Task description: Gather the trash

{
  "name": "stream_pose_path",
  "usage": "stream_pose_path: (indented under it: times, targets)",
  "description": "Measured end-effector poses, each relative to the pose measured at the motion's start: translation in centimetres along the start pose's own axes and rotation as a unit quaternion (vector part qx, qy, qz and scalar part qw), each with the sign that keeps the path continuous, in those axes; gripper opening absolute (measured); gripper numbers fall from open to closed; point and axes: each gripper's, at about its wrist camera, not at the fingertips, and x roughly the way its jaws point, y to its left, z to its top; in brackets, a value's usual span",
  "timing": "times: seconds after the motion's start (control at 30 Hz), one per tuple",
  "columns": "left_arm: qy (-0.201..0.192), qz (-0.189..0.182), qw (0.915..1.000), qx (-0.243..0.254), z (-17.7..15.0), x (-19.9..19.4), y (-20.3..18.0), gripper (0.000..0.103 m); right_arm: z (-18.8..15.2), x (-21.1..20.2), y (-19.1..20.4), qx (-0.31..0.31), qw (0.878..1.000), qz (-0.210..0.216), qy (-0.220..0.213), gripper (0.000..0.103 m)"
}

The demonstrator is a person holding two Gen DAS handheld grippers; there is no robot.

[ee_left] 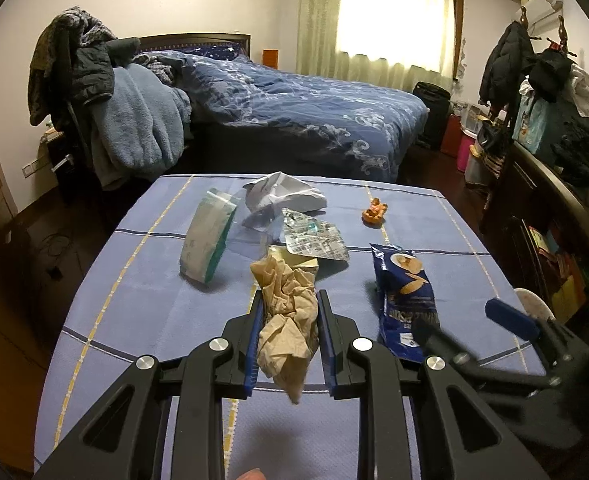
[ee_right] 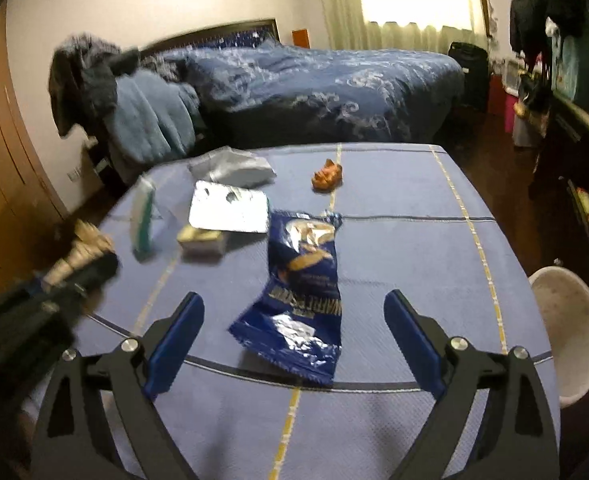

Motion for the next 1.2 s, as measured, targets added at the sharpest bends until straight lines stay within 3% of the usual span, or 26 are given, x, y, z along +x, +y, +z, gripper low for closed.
stream_pose_path:
  times: [0.2,0.23,0.27,0.3,0.33,0.4,0.6,0.83,1.1,1.2]
  targets:
    - [-0.001,0.002,0.9999,-0.014,-0.1,-0.1,1.1,0.026,-0.4,3.6,1.2,-0.035,0.998,-0.041,0.022,0.092]
    - [-0.001,0.002,0.9999,-0.016,-0.2,-0.1,1.3,0.026,-0.4,4.1,1.2,-0.038,0.998,-0.048,0.026,0.083]
    - [0.0,0.003,0.9998,-0.018,-0.3,-0.1,1.7,0.026,-0.4,4.8,1.0,-0.034,0.997,-0.048,0.038,0.059]
    - [-0.001,0.004,0.9998,-0.019,-0.3,-0.1,1.9,0.026,-0.4,5.4,0.7,-0.025,0.998,-0.038,0.053,0.043]
    - [-0.001,0.006,0.9998,-0.022,-0.3,-0.1,2.2,0.026,-0.4,5.7,0.4,-0.018,0.998,-0.027,0.062,0.02]
    - [0.0,0.007,0.9996,-0.026,-0.3,-0.1,2.5,0.026,-0.4,5.6,-0.2,-0.006,0.998,-0.007,0.057,0.008]
    - [-0.001,0.007,0.9994,-0.034,-0.3,-0.1,3.1,0.026,0.2,2.1,-1.9,0.026,0.999,0.019,0.012,0.005]
    - [-0.003,0.004,0.9997,-0.024,-0.4,-0.3,2.1,0.026,-0.3,-0.8,-3.6,0.065,0.996,0.069,0.002,0.005]
    - [-0.006,0.006,0.9999,-0.011,-0.3,-0.8,0.9,0.026,-0.6,-3.3,-3.7,0.069,0.993,0.09,-0.019,0.005]
    - [-0.007,0.005,0.9999,-0.008,-0.2,-0.9,0.4,0.026,-0.3,-3.4,-3.4,0.047,0.996,0.075,-0.022,0.012]
